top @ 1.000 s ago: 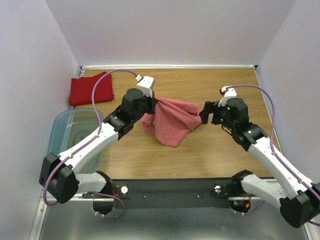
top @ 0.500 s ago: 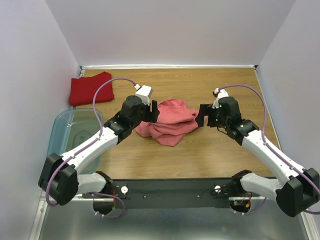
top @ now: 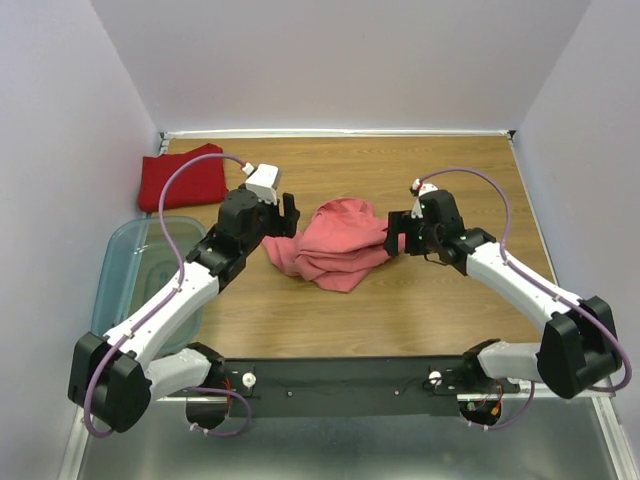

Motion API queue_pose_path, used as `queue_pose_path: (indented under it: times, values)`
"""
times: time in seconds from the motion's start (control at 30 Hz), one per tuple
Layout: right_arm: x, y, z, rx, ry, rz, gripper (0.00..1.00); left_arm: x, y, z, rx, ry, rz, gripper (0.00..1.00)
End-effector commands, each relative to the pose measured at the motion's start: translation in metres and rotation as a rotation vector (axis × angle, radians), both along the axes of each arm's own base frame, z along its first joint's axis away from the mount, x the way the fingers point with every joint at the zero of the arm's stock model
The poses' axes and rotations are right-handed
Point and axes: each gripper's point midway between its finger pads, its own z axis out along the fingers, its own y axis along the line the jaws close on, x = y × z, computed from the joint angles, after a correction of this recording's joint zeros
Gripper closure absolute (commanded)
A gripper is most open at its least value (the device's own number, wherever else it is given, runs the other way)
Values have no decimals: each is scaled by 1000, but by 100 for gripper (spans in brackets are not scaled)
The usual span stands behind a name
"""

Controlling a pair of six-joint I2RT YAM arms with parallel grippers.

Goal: Fold and stack the t-shirts
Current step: Move the tshirt to the center of the board, then flatten the tshirt out

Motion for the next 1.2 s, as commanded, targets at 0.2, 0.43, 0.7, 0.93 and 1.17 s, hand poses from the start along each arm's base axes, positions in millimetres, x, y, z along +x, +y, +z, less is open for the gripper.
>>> queue_pose_path:
  times: [0.2, 0.43, 0.7, 0.93, 1.17]
  values:
    - [27, -37, -18, -97, -4, -196, 4, 30, -37, -17, 52, 54, -138, 23]
    - [28, -58, -31, -52, 21, -261, 4, 65, -73, -65, 63, 190, -203, 33]
    - [39, -53, -42, 33, 47, -254, 5, 94, -100, -94, 75, 239, -234, 53]
    - [45, -43, -49, 68, 65, -231, 5, 105, -115, -123, 98, 271, -244, 64]
    - [47, -41, -69, 77, 107, -238, 5, 113, -125, -134, 114, 249, -257, 77]
